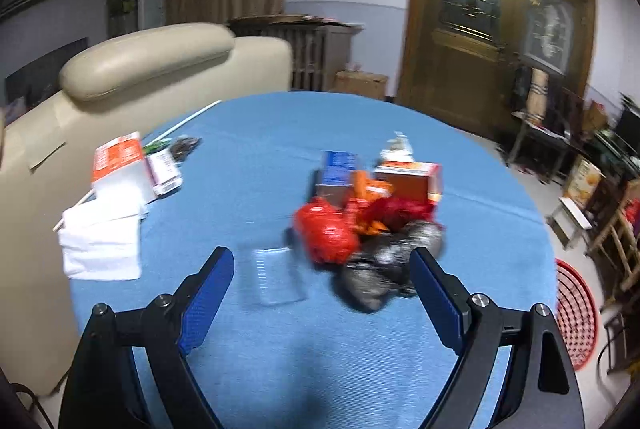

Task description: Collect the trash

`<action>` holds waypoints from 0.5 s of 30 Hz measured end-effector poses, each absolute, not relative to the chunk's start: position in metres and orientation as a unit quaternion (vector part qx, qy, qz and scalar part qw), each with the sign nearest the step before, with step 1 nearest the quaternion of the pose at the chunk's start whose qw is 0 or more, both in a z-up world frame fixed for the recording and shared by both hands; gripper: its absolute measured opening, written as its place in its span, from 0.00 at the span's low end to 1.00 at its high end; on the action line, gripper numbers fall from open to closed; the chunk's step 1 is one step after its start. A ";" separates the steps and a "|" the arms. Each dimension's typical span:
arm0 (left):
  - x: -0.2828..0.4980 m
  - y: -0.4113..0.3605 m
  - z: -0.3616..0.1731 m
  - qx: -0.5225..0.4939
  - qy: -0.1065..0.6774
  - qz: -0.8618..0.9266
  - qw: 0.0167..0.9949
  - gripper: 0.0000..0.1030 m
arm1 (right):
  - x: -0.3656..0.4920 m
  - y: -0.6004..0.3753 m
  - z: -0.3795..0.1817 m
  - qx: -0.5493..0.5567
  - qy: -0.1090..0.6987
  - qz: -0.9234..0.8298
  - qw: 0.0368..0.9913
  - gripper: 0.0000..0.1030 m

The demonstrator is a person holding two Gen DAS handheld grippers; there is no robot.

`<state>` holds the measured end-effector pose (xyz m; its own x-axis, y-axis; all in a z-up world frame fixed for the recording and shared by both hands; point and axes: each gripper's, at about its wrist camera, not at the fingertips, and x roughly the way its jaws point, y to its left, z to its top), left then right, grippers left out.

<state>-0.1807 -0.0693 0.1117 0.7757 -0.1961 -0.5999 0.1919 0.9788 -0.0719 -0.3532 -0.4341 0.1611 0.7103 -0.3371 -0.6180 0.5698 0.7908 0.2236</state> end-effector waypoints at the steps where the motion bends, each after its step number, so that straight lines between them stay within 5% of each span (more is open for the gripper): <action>1: -0.179 -0.063 0.111 -0.010 0.321 -0.091 0.943 0.87 | -0.345 -0.428 0.157 0.201 0.294 -0.235 0.904 0.85; 15: -0.174 -0.011 0.090 -0.038 0.346 -0.039 0.937 0.87 | -0.213 -0.283 0.107 0.150 0.386 -0.004 0.910 0.85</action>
<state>-0.1737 -0.0106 0.0898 0.7575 -0.1004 -0.6451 0.0475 0.9940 -0.0989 -0.2133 -0.2834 0.1073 0.7015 0.1087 -0.7043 0.1223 0.9552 0.2693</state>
